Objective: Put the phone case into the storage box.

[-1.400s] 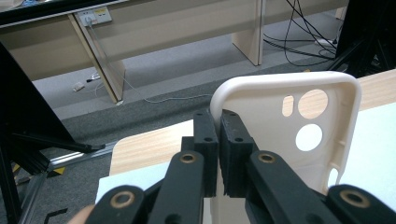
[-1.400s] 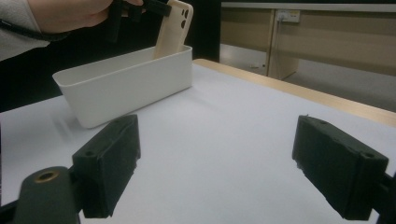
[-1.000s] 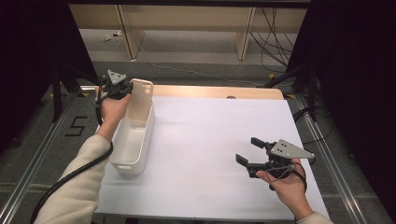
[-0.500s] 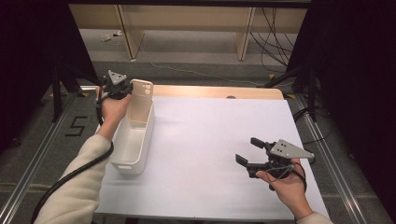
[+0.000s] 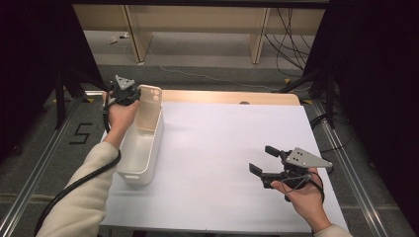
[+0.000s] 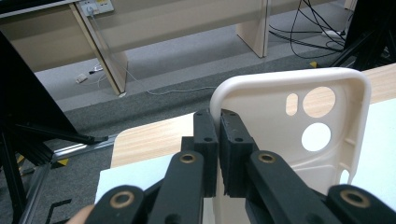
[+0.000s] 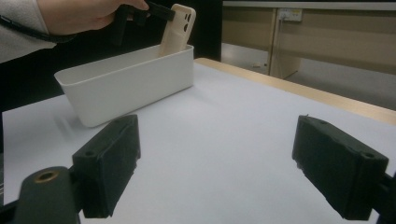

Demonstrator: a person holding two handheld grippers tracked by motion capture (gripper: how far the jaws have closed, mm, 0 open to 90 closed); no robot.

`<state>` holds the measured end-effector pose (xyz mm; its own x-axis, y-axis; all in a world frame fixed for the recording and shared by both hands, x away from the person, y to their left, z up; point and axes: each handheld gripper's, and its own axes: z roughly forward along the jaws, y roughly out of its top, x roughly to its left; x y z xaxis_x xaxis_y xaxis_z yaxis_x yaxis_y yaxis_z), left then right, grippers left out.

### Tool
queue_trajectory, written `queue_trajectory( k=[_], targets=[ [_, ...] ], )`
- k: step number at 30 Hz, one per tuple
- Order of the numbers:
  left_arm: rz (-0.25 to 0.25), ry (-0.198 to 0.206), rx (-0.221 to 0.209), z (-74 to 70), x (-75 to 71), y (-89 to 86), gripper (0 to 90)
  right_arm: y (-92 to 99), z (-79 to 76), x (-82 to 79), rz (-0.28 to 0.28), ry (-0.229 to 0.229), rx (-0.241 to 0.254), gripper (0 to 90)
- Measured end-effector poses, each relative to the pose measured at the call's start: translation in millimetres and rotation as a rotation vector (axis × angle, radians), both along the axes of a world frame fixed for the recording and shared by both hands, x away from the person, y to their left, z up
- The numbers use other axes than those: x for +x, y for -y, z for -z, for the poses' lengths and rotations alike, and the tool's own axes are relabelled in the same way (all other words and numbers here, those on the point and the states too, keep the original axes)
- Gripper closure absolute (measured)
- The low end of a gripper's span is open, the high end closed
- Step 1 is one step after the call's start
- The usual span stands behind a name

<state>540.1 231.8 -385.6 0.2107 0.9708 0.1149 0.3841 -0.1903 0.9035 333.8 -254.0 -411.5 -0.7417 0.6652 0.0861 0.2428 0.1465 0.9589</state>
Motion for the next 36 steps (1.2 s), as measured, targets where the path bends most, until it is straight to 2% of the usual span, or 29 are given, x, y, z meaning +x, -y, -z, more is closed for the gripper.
queue_trajectory(
  k=[17,21,24,36],
  targets=[
    [-0.012,-0.016,0.008,7.8,3.5,0.1,85.7,0.1,0.2,0.2,0.002,0.003,0.002,16.3],
    [-0.013,-0.017,0.010,8.3,4.0,0.4,85.6,-1.2,1.0,0.3,0.003,0.004,0.015,16.4],
    [-0.011,-0.022,0.016,9.1,4.5,0.0,85.4,0.3,0.0,0.1,-0.001,0.001,0.000,16.3],
    [-0.014,-0.030,0.032,14.8,6.9,1.0,84.8,0.0,0.4,0.2,0.006,0.006,0.001,16.4]
  ],
)
